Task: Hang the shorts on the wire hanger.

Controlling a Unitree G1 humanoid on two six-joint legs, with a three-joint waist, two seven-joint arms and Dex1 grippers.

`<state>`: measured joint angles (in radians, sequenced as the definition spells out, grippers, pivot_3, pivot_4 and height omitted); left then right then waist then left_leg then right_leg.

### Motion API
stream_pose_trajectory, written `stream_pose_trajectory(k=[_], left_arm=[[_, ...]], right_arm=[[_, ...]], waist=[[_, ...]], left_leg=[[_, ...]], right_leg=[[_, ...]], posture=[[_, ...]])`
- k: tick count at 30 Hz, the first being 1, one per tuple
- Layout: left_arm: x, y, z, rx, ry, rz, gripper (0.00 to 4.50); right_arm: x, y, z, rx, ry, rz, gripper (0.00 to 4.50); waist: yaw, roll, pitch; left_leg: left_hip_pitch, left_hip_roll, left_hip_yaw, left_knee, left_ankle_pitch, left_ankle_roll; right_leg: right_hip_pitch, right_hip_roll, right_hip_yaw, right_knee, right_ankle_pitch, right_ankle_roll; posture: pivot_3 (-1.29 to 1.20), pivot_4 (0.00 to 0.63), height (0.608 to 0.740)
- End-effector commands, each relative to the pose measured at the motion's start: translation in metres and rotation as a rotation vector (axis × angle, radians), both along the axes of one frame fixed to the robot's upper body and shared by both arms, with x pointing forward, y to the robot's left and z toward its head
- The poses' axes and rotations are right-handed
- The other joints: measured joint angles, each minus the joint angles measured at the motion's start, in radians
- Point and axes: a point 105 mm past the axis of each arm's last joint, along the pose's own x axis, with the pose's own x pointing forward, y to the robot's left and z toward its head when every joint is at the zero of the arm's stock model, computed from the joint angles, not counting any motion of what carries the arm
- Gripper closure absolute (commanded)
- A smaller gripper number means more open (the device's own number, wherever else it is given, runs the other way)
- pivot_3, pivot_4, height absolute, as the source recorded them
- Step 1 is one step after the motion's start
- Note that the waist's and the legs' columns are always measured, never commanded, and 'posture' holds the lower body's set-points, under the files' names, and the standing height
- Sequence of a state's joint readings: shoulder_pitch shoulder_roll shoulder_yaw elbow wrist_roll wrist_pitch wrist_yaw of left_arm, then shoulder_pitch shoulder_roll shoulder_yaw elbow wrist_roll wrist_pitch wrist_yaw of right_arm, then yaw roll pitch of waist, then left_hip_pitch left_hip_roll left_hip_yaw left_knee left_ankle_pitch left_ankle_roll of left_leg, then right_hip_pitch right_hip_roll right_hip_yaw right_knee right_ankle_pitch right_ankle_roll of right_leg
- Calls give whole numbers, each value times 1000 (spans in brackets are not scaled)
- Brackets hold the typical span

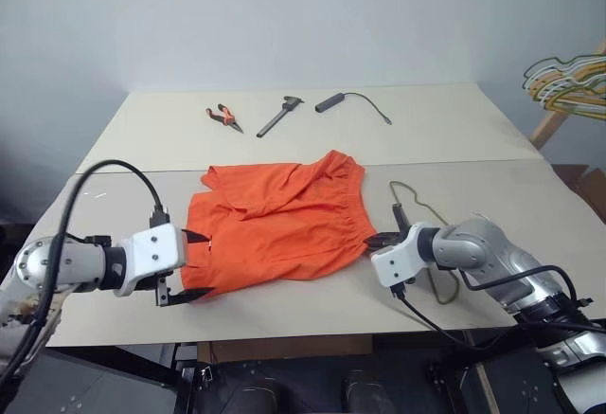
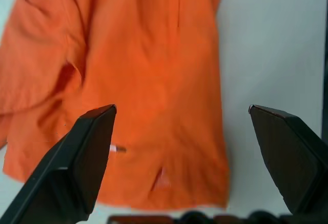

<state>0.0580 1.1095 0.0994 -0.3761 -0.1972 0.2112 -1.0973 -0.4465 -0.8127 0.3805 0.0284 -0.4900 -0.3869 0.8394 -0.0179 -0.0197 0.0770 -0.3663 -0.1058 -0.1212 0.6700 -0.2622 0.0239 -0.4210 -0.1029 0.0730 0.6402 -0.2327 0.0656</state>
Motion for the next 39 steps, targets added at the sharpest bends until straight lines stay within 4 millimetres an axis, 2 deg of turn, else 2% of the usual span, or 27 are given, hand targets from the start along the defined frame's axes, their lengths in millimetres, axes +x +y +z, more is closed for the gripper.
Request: stream_pose_trajectory(k=[1, 11, 14, 22, 24, 26, 27, 30, 33, 35, 37, 38, 39], left_arm=[[-3, 4, -12, 101, 1, -57, 0], [15, 13, -52, 223, -21, 32, 0], [27, 13, -58, 212, -53, 82, 573], [43, 16, -60, 225, -94, 109, 3145], [46, 18, -56, 226, -107, 104, 3789], [45, 19, -51, 223, -111, 74, 4466], [44, 19, -50, 219, -110, 56, 4466], [30, 18, -34, 200, -67, -88, 4466], [42, 13, -14, 148, -136, -93, 4466], [77, 6, 12, 52, -295, 22, 4466], [121, 3, 53, -71, -526, 214, 4466], [134, 3, 67, -108, -594, 280, 4466], [155, 4, 105, -201, -813, 396, 4466]], right_arm=[[1, 3, 18, 40, -53, 12, 4482], [-2, 5, 20, 51, -44, 16, 4482], [-3, 6, 20, 55, -40, 16, 4500], [-5, 6, 21, 58, -34, 13, 4500], [-5, 5, 21, 57, -35, 12, 4500], [-6, 5, 21, 55, -30, 18, 4500], [-6, 4, 21, 54, -26, 22, 4500], [-6, 3, 24, 63, -22, 30, 4500], [5, 9, 35, 149, -44, 3, 4500], [36, 20, 64, 318, -200, -104, 4500], [70, 24, 109, 540, -430, -253, 4500], [79, 23, 123, 614, -500, -304, 4500], [91, 18, 164, 802, -673, -385, 4500]], waist=[[-1, 0, 0], [0, 1, -1], [6, 5, -2], [-1, 5, -2], [-3, 5, -2], [-4, 5, -2], [-5, 5, -2], [-9, 5, -2], [-14, 5, -2], [-14, 4, -1], [-16, 4, -1], [-18, 3, -1], [-20, 2, -2]], left_leg=[[0, 0, 0, 0, 0, 0], [2, 0, 2, 0, -1, 1], [6, 0, 3, 0, -1, 1], [31, 3, 3, -3, -4, 4], [30, 4, 3, -3, -5, 3], [30, 4, 3, -2, -6, 3], [29, 4, 3, -2, -7, 3], [27, 6, 3, -2, -8, 2], [23, 9, 4, -2, -9, 1], [24, 10, 4, -2, -8, 1], [23, 12, 4, -1, -6, -2], [23, 13, 3, -1, -4, -5], [21, 13, 2, -1, -3, -7]], right_leg=[[0, 0, 0, 0, 0, 0], [0, 0, 0, 1, 0, 0], [5, -1, 0, 1, 0, 0], [33, 0, -2, -7, -5, 9], [32, 2, -2, -9, -5, 9], [31, 2, -2, -9, -1, 2], [31, 2, -1, -9, -1, 2], [28, 4, -1, -10, -1, 1], [24, 6, -1, -10, -1, 0], [24, 8, -1, -10, 1, -2], [23, 11, -1, -10, 5, -4], [23, 12, -2, -9, 7, -6], [21, 13, -2, -10, 10, -7]], posture=[[-33, 46, 740], [-43, 48, 740], [-47, 49, 740], [-56, 51, 740], [-58, 52, 740], [-58, 52, 740], [-61, 51, 740], [-59, 47, 740], [-58, 45, 740], [-53, 38, 740], [-53, 38, 740], [-53, 35, 740], [-55, 33, 740]])
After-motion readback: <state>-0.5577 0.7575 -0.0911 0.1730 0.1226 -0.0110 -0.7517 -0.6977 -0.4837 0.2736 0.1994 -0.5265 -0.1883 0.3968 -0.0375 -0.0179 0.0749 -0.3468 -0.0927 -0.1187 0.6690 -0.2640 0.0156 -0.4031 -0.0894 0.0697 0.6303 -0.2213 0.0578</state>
